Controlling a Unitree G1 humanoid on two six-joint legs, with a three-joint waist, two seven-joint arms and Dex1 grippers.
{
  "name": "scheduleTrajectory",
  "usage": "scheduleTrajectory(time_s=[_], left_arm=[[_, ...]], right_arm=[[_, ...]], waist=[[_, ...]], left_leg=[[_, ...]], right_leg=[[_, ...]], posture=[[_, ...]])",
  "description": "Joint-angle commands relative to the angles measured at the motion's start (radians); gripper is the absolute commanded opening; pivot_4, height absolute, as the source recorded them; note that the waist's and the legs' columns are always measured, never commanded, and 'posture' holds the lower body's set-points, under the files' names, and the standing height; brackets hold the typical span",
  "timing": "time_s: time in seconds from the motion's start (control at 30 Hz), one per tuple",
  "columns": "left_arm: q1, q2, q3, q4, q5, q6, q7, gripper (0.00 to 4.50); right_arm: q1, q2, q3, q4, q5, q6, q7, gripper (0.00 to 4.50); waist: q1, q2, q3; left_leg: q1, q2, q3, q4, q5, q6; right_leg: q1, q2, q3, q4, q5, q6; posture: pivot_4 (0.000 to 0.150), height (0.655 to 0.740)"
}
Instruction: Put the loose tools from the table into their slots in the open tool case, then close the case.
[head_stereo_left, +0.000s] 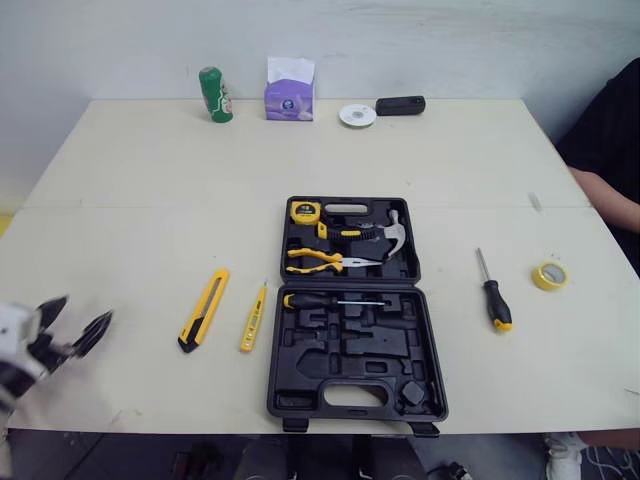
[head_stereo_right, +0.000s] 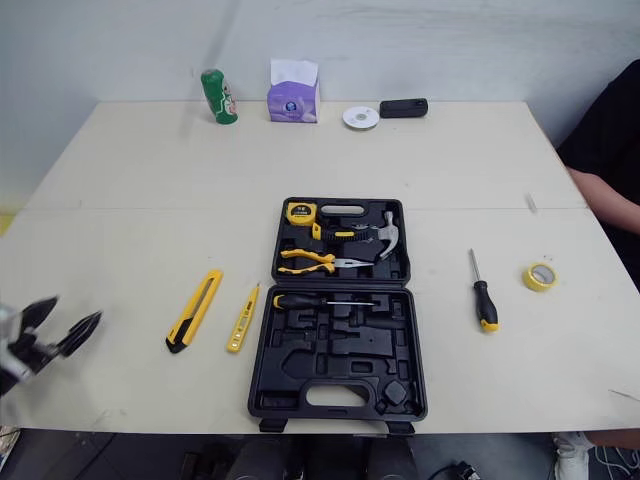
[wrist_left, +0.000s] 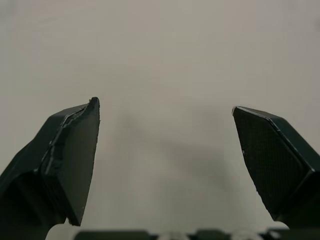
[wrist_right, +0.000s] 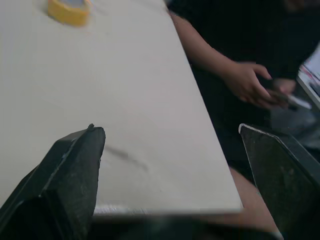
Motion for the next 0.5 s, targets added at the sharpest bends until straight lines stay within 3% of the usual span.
scheduleTrajectory(time_s=[0.03,0.27,0.5], left_arm=[[0.059,-0.013,0.117,0.025,-0.034,-0.012,0.09,4.46],[0.094,-0.064,0.131,-0.043,-0.088,0.017,0.119,4.46],[0.003,-0.076,0.085,-0.129,-0.133,0.062,0.138,4.46]], right_arm=[[0.03,-0.013,-0.053,0.108,0.034,-0.063,-0.007,4.5],[0.007,-0.04,-0.036,0.248,0.051,-0.118,0.024,4.5],[-0.084,-0.069,-0.006,0.252,0.087,-0.119,0.08,4.5]], waist=[[0.0,-0.001,0.0],[0.002,0.0,-0.002],[0.0,-0.001,-0.002]], left_leg=[[0.001,0.0,0.0,-0.001,0.0,0.0],[0.002,0.0,0.0,-0.002,0.0,0.0],[0.002,0.0,0.0,-0.005,0.002,-0.003]], right_leg=[[0.0,0.0,0.0,0.0,0.0,0.0],[0.001,-0.001,0.002,-0.001,-0.002,-0.004],[-0.001,-0.001,0.001,-0.001,-0.001,-0.002]], posture=[[0.15,0.74],[0.15,0.74],[0.15,0.74]])
